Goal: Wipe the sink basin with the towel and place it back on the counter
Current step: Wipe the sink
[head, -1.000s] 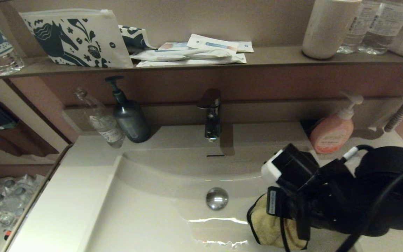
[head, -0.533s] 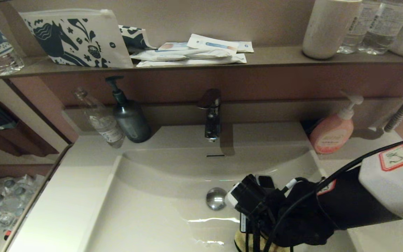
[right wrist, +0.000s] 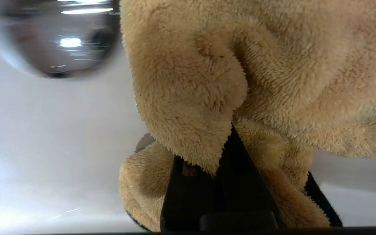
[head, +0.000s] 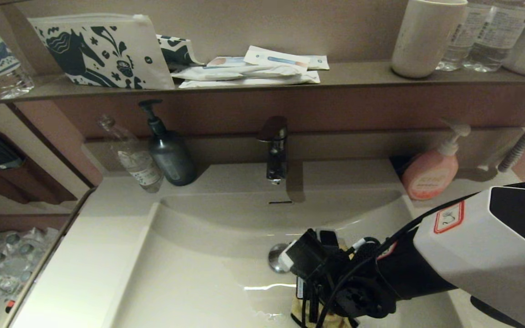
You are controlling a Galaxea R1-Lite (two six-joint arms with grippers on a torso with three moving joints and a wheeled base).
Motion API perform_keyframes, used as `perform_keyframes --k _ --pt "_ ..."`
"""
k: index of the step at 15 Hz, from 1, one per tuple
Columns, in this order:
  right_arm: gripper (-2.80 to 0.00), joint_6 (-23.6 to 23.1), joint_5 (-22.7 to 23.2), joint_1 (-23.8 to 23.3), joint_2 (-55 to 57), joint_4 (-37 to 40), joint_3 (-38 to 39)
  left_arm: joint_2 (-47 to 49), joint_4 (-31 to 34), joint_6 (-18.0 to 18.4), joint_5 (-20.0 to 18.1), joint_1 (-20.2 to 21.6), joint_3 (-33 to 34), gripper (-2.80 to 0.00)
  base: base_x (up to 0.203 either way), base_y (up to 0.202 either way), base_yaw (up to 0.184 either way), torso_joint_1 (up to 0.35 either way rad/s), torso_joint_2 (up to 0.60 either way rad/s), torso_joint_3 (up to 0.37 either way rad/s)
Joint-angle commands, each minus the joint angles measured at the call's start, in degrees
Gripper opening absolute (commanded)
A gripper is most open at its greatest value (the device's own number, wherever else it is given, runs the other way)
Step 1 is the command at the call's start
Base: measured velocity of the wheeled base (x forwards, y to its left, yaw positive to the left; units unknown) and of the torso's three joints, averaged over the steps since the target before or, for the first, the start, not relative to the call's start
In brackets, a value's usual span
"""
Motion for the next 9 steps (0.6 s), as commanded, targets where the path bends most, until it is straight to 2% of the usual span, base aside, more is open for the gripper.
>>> perform_keyframes --k 1,6,9 --pt "-2.80 0.2 1.7 0.7 1.2 0.3 -2.2 0.1 0.0 0.0 0.0 0.0 0.0 -2.80 0.000 0.000 0.000 0.000 0.00 0.000" --pt "-2.80 0.3 3.8 3.5 2.4 0.5 -8.3 0.1 0.0 0.0 0.0 0.0 0.0 -2.80 0.000 0.000 0.000 0.000 0.00 0.000" --pt "-2.80 -0.5 4.9 5.2 3.0 0.5 -14.6 0.1 0.0 0.0 0.0 0.0 0.0 -2.80 0.000 0.000 0.000 0.000 0.00 0.000"
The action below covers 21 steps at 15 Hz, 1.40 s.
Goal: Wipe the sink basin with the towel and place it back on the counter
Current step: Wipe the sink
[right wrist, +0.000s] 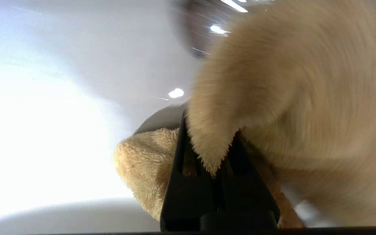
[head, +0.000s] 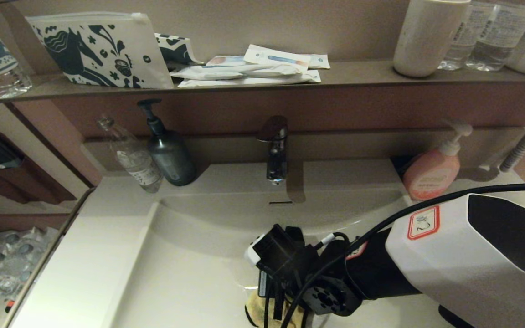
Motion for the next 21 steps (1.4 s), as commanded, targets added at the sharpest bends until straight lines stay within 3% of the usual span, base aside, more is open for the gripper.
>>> perform_keyframes --k 1,7,11,18,21 --pt "-2.80 -0.4 -0.2 0.8 0.7 -0.1 -4.0 0.1 0.0 0.0 0.0 0.0 0.0 -2.80 0.000 0.000 0.000 0.000 0.00 0.000" --pt "-2.80 -3.7 -0.2 3.0 6.7 0.0 -15.0 0.1 0.0 0.0 0.0 0.1 0.0 -2.80 0.000 0.000 0.000 0.000 0.00 0.000" --pt "-2.80 -9.5 -0.8 3.3 11.3 -0.1 -21.7 0.1 0.0 0.0 0.0 0.0 0.0 -2.80 0.000 0.000 0.000 0.000 0.00 0.000" --pt "-2.80 -16.9 -7.9 2.7 19.8 -0.3 -30.7 0.1 0.0 0.0 0.0 0.0 0.0 -2.80 0.000 0.000 0.000 0.000 0.00 0.000" --pt "-2.80 -20.1 -10.9 1.6 20.2 -0.7 -31.1 0.1 0.0 0.0 0.0 0.0 0.0 -2.80 0.000 0.000 0.000 0.000 0.00 0.000"
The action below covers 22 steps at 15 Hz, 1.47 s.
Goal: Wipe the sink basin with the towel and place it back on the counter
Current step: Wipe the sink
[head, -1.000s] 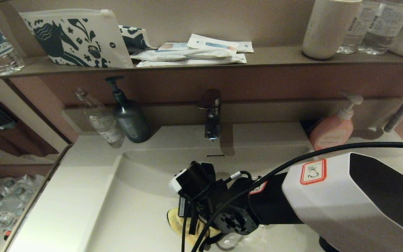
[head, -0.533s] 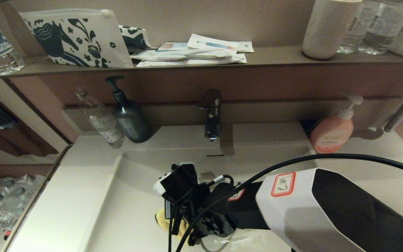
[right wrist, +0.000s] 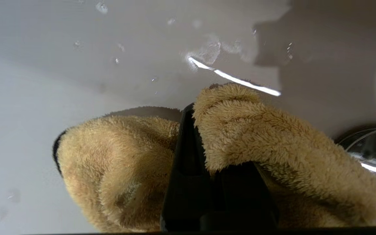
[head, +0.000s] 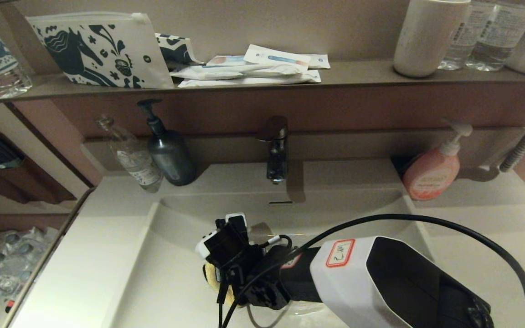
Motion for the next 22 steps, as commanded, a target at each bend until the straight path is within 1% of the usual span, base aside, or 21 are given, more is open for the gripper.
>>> perform_keyframes --k 1,5,10,14,19,22 --pt "-2.80 -0.3 -1.0 -1.0 0.6 0.3 -0.2 0.1 0.0 0.0 0.0 0.1 0.0 -2.80 0.000 0.000 0.000 0.000 0.00 0.000" --pt "-2.80 -0.8 -4.6 -3.2 -0.5 0.4 -0.2 0.1 0.0 0.0 0.0 0.1 0.0 -2.80 0.000 0.000 0.000 0.000 0.00 0.000" --pt "-2.80 -0.9 -6.3 -4.4 -2.0 1.1 0.2 0.1 0.0 -0.1 0.0 0.0 0.0 -2.80 0.000 0.000 0.000 0.000 0.00 0.000" --pt "-2.80 -0.8 -8.1 -5.7 -3.1 5.6 0.7 0.1 0.0 0.0 0.0 0.0 0.0 -2.80 0.000 0.000 0.000 0.000 0.00 0.000" --pt "-2.80 -0.5 -10.4 -6.4 -4.5 6.6 5.9 0.1 0.0 0.0 0.0 0.0 0.0 -2.80 0.000 0.000 0.000 0.000 0.00 0.000" --pt "-2.80 -0.4 -10.5 -7.7 -6.9 6.7 8.7 0.1 0.0 0.0 0.0 0.0 0.0 -2.80 0.000 0.000 0.000 0.000 0.00 0.000"
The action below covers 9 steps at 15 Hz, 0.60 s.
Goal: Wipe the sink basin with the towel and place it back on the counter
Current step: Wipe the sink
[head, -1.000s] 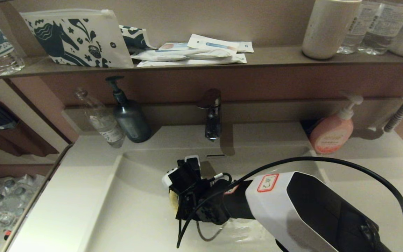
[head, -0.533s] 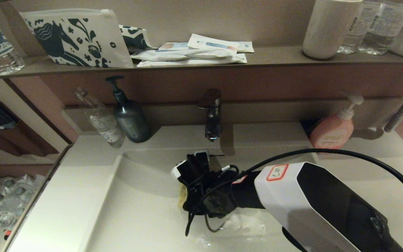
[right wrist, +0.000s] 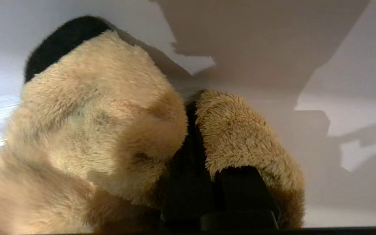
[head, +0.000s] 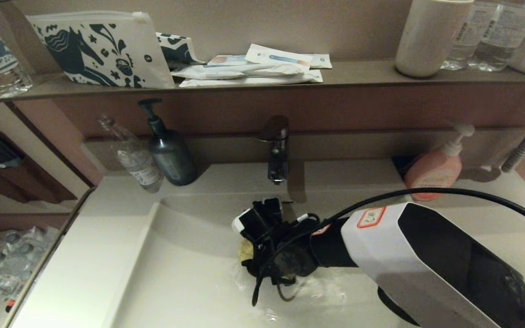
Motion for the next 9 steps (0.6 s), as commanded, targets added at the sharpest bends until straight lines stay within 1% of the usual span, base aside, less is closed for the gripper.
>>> perform_keyframes --k 1,9 --pt "-2.80 0.1 -0.3 -0.6 -2.0 0.4 2.4 0.1 0.0 0.0 0.0 0.0 0.0 -2.80 0.000 0.000 0.000 0.000 0.00 0.000" --pt "-2.80 0.2 -0.2 -2.8 -7.3 0.3 13.5 0.1 0.0 -0.1 0.0 0.0 0.0 -2.80 0.000 0.000 0.000 0.000 0.00 0.000"
